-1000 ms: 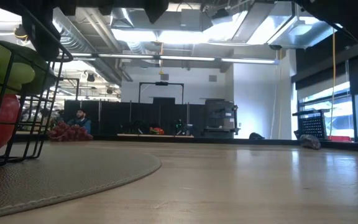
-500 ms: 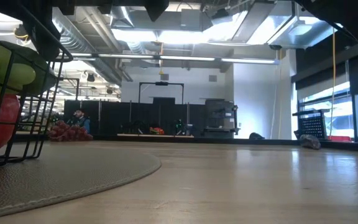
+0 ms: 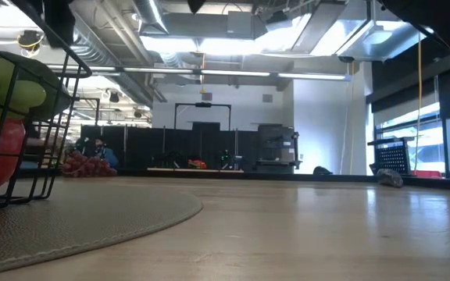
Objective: Build produce basket
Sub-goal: Put the red grapes into the wire basket
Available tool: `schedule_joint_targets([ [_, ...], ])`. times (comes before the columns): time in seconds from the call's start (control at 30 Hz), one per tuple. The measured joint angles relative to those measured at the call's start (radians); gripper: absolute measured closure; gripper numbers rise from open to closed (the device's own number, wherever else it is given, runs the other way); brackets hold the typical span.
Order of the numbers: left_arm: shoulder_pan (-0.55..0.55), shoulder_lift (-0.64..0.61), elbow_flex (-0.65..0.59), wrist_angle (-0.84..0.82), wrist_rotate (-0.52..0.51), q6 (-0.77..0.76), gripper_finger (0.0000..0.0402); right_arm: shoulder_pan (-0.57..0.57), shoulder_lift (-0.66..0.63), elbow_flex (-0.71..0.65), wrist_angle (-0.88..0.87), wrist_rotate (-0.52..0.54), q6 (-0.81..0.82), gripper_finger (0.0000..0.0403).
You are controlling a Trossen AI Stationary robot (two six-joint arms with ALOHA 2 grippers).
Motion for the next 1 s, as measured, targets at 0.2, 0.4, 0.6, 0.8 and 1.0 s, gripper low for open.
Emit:
schedule_joint_targets([
  [0.2, 0.0, -0.005, 0.0, 0.0, -0.001, 0.0, 0.0318, -0.005, -0.018, 0.109, -0.194, 0.123, -0.127, 0.0284],
  [0.4, 0.0, -0.007, 0.0, -0.003, -0.037, -0.031, 0.0318, -0.023, -0.106, 0.124, -0.357, 0.349, -0.151, 0.0283],
  [0.6, 0.0, -0.023, 0.0, -0.009, -0.058, 0.004, 0.0318, -0.059, -0.199, 0.124, -0.522, 0.542, -0.099, 0.0283],
  [0.8, -0.001, -0.051, 0.0, -0.01, -0.067, 0.054, 0.0318, -0.089, -0.311, 0.127, -0.594, 0.608, -0.061, 0.0283],
  [1.0, 0.0, -0.074, 0.001, -0.009, -0.114, 0.064, 0.0318, -0.115, -0.419, 0.127, -0.819, 0.846, 0.0, 0.0283],
])
